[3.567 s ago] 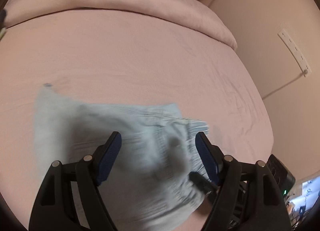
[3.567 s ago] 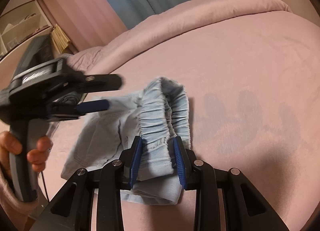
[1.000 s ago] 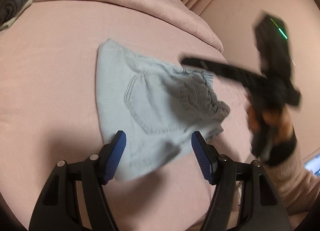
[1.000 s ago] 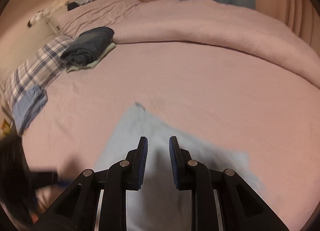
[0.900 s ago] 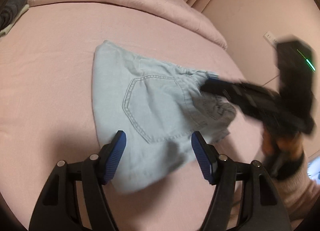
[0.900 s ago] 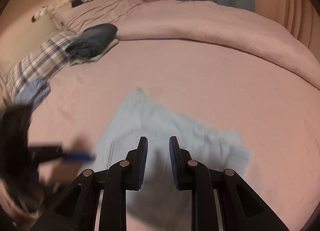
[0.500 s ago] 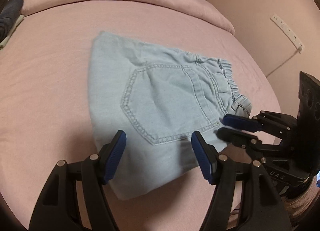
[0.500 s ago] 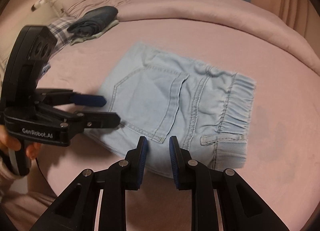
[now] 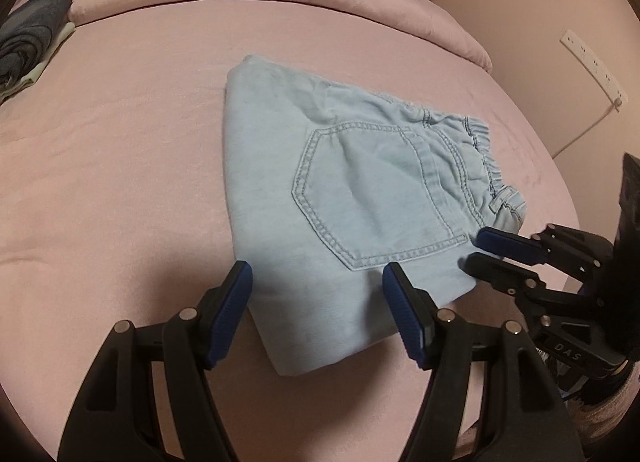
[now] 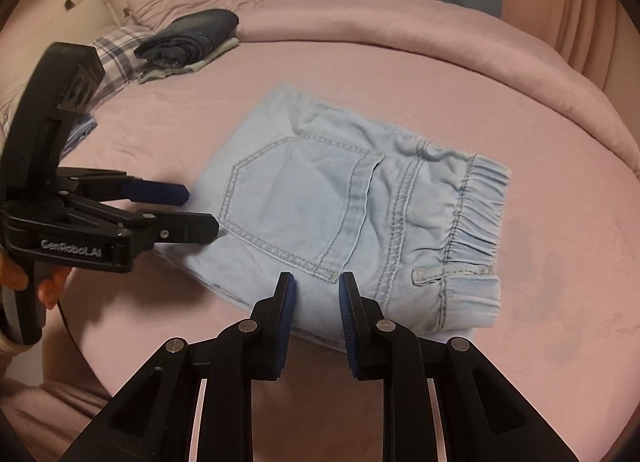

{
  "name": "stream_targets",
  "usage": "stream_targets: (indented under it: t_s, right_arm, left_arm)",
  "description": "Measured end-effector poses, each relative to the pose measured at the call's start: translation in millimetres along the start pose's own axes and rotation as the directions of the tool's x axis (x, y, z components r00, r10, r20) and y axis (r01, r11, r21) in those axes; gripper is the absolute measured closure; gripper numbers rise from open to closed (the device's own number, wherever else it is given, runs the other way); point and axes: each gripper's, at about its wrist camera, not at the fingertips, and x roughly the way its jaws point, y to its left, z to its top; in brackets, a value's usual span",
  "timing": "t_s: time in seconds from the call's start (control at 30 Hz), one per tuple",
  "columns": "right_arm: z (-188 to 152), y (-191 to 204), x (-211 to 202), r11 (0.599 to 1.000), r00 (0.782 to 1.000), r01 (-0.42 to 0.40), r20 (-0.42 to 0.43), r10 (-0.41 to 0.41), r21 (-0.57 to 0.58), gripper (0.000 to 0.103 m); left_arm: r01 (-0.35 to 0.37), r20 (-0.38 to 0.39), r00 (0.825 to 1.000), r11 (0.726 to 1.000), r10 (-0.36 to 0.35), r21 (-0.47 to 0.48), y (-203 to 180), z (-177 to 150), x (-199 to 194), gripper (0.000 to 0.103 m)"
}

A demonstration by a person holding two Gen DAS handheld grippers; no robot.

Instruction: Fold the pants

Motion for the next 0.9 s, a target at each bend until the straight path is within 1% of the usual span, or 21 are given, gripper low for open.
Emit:
stream_targets:
  t_s: [0.23,0.3,0.53,0.67,0.83,0.9]
  right_arm:
    - [-3.9,-6.6,-28.4,0.999,0.997,0.028,0.068,-0.029,0.016,0.081]
    - [-3.0,-8.1,-33.0,0.999,0.996,0.021,0.084,-0.023,0.025,0.081]
    - [13.1,-0.4,-23.4,1.0,0.993,-0.015,0.119,0.012,0.019,0.081]
    - [13.8,8.3,-7.9,1.0,0.996,-0.025,0.086,0.025,0.0,0.081]
    - [4.0,11.8,11.0,0.999,1.0,-0.03,-0.001,0.03,-0.023,0.08]
    - [2.0,12.2,10.5,0.999,1.0,-0.03,0.001,0.03,-0.03,0.08]
  left_arm:
    - [0.005,0.019,1.0,0.997,-0.003,-0.073,14.3,1.1,-12.3,0.035]
    - [0.01,0.022,1.0,0.996,-0.008,-0.089,17.7,1.0,-14.6,0.035]
    - [0.006,0.017,1.0,0.996,-0.004,-0.087,17.2,-1.4,-16.2,0.035]
    - [0.006,0.013,1.0,0.996,-0.005,-0.093,19.4,-2.5,-17.3,0.035]
    - [0.007,0.01,1.0,0.995,-0.007,-0.098,22.2,-2.1,-17.3,0.035]
    - [0.009,0.008,1.0,0.995,-0.009,-0.102,22.6,-1.8,-16.9,0.035]
